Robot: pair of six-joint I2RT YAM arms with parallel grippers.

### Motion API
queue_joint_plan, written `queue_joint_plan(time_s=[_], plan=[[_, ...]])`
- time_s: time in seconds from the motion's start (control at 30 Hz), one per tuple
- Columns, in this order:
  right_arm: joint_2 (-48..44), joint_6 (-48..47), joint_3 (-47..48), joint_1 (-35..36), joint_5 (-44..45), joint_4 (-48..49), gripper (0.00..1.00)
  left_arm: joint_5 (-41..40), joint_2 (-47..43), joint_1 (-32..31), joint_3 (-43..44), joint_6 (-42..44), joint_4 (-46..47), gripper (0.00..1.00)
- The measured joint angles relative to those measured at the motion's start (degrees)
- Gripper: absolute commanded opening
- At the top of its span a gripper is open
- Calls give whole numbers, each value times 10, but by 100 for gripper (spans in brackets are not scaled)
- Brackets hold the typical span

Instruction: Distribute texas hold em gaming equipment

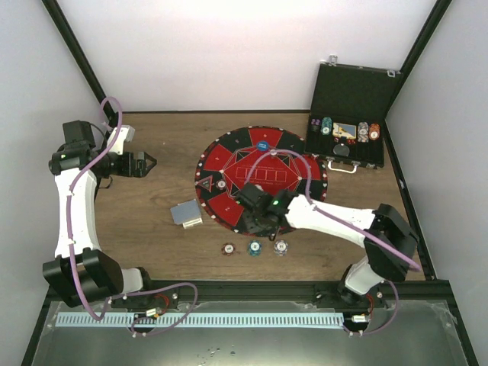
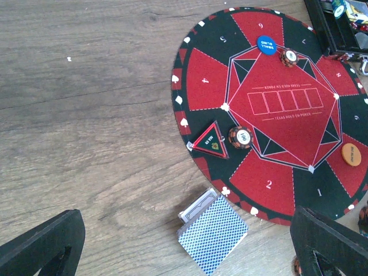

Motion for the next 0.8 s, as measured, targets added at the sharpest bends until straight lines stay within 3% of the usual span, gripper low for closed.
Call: queue_joint_plan(time_s=[0.3,0.7,0.8], plan=[[-40,-42,-110,-155,0,13,20,0,0,0,0,0,0,100],[10,-79,-140,-208,-31,94,20,0,0,0,5,1,-4,100],[23,-85,-141,-217,-34,104,30,0,0,0,8,1,-5,100]])
